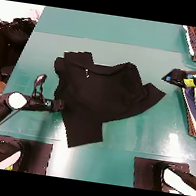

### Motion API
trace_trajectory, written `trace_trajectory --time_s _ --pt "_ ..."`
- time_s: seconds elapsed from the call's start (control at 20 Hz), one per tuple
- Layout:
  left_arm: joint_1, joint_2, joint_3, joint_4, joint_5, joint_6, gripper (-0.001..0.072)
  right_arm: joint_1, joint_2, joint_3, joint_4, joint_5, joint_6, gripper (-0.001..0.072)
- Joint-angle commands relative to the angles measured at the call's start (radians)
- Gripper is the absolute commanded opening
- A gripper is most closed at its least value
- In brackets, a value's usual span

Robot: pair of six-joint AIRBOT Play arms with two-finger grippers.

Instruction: Fold the shirts.

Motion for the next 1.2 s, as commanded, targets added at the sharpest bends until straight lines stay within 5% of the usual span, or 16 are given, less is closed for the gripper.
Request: trace_trajectory --time_s 0.0,0.25,0.6,0.65,0.75,0.8,0.85,1.15 --pt "-0.001 0.001 0.142 0.267 -0.023 -0.103 0.0024 -0.175 -0.001 -0.126 0.001 0.043 0.0 0.0412" --pt "-0.001 0.001 0.206 0.289 -0.024 -0.128 0.0024 -0.344 -0.138 -0.33 0.158 -0.064 -0.089 0.041" --pt "-0.001 0.001 0.207 0.27 -0.062 -0.129 0.0024 -0.261 -0.36 -0.238 0.246 -0.153 -0.122 0.0395" --pt "-0.001 0.001 0.207 0.261 -0.062 -0.129 0.0024 -0.239 -0.37 -0.217 0.246 -0.17 -0.122 0.0322" --pt "-0.001 0.001 0.207 0.241 -0.064 -0.128 0.0024 -0.203 -0.372 -0.186 0.245 -0.2 -0.122 0.0292" --pt "-0.001 0.001 0.207 0.228 -0.065 -0.129 0.0025 -0.189 -0.373 -0.171 0.241 -0.196 -0.123 0.0109" --pt "-0.001 0.003 0.209 0.208 -0.066 -0.128 0.0024 -0.177 -0.37 -0.155 0.237 -0.183 -0.123 0.002" --pt "-0.001 0.003 0.634 0.288 -0.319 -0.064 0.0024 -0.183 -0.136 0.03 0.238 -0.065 -0.182 0.002"
